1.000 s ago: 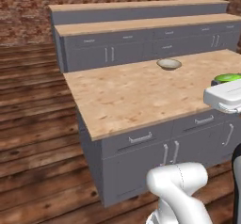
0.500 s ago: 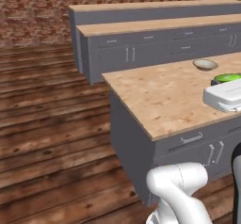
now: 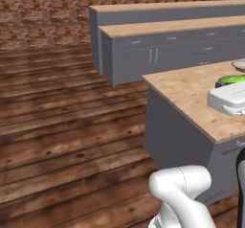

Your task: Retrieve the kiwi and pear from the fridge and place them into the bowl on the dining table.

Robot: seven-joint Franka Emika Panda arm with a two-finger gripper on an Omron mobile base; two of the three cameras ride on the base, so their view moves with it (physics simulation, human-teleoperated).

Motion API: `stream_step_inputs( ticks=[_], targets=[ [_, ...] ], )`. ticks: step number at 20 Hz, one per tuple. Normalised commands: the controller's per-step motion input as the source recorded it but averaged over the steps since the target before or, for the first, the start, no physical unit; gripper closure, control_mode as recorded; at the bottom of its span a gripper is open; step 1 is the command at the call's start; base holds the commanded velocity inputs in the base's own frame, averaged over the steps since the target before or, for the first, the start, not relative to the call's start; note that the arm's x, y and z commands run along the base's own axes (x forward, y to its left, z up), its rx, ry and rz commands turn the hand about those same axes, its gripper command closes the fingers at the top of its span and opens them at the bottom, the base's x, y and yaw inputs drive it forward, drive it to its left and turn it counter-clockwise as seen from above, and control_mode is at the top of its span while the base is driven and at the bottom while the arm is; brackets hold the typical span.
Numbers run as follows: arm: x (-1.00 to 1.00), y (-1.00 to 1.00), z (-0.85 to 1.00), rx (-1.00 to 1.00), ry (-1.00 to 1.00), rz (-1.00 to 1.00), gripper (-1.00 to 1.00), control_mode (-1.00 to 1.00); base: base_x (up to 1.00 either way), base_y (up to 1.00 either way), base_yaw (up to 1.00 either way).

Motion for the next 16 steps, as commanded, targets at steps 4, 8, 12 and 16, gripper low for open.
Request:
stream_step_inputs(
  ticks=[4,8,12,16],
  targets=[
    [0.00,0.00,0.00,0.00,0.00,0.00,1.00,1.00,0.96,0.69,-0.07],
    [0.00,0.00,0.00,0.00,0.00,0.00,1.00,1.00,1.00,0.34,-0.12],
    [0.00,0.00,0.00,0.00,0.00,0.00,1.00,1.00,1.00,0.13,-0.15],
    [0.00,0.00,0.00,0.00,0.00,0.00,1.00,1.00,1.00,0.00,-0.19]
  ],
)
